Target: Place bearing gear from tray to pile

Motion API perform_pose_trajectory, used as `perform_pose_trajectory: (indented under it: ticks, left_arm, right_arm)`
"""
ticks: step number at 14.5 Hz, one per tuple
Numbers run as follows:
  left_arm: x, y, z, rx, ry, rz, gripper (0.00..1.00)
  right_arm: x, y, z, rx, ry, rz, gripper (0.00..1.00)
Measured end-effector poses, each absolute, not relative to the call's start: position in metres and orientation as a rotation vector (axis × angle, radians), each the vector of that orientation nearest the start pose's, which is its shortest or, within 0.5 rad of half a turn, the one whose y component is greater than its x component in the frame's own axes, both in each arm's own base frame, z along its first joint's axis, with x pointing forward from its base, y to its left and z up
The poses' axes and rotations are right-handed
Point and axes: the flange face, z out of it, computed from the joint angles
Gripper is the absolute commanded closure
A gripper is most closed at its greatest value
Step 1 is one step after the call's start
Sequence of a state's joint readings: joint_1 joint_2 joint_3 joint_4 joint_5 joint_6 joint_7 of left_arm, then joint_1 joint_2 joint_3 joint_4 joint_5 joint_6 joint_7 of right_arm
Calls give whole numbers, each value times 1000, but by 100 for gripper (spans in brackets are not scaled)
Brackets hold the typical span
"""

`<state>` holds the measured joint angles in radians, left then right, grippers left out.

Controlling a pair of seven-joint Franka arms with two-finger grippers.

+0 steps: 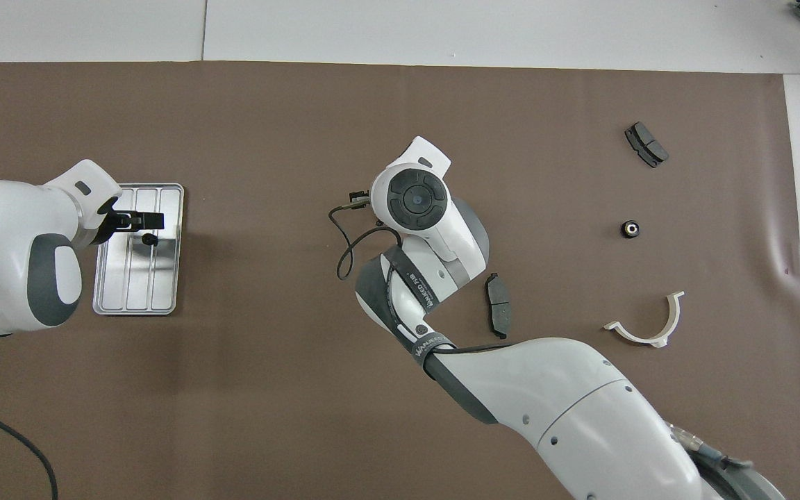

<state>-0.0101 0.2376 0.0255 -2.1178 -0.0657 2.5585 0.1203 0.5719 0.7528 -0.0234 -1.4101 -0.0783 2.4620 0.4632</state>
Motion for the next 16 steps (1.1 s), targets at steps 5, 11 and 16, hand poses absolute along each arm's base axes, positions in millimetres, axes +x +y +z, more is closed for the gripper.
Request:
perform_pose_trajectory:
  ticks: [5,11,16]
  left_arm:
    - [592,8,321,-3146,91,-324,0]
    - [592,8,321,-3146,92,-326,0]
    - [594,11,323,-3141,84,-351,0]
  right_arm:
    - [644,397,287,-3027,-227,-451,100]
    - [651,382,305,-3051,-193,-443,100]
    - [666,251,393,-3137,-140,-358,100]
